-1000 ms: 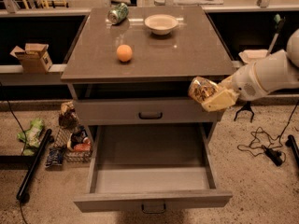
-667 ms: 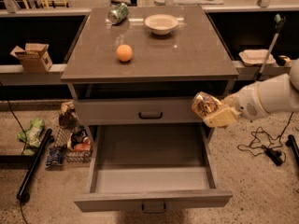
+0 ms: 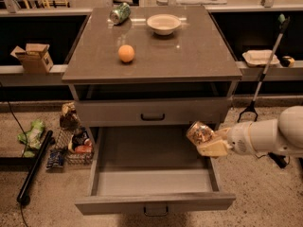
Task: Place orange can into middle drawer
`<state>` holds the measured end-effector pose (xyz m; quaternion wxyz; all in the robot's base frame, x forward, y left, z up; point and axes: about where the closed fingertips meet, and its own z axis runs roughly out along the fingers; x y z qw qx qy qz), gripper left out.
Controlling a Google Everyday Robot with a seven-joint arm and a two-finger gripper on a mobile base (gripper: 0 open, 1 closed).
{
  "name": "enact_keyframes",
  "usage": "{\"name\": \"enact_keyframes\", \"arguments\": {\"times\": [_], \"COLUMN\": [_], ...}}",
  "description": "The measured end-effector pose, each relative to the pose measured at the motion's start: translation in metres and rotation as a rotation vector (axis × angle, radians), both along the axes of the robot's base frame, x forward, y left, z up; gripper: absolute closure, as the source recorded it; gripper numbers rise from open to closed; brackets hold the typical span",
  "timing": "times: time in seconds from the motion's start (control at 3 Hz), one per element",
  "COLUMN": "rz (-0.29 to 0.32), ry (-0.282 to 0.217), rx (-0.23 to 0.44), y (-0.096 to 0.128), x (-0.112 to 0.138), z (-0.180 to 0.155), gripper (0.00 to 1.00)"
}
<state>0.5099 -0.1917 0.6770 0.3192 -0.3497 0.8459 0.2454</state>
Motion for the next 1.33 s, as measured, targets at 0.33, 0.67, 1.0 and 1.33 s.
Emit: {"name": "enact_keyframes", "arguments": {"times": [0.33,0.67,1.0,1.33], "rz": [0.026,0.032,0.013,-0.046], "ry": [0.015,0.022,0.036,0.107], "rx": [0.071,0.079,0.078,0.062], "y": [0.015,0.017,0.017,0.019], "x": [-0.004,-0.004,-0.005,-0.003], "z": [-0.037,-0.043,-0.052,-0.117], "gripper": [1.00,1.00,1.00,1.00]}}
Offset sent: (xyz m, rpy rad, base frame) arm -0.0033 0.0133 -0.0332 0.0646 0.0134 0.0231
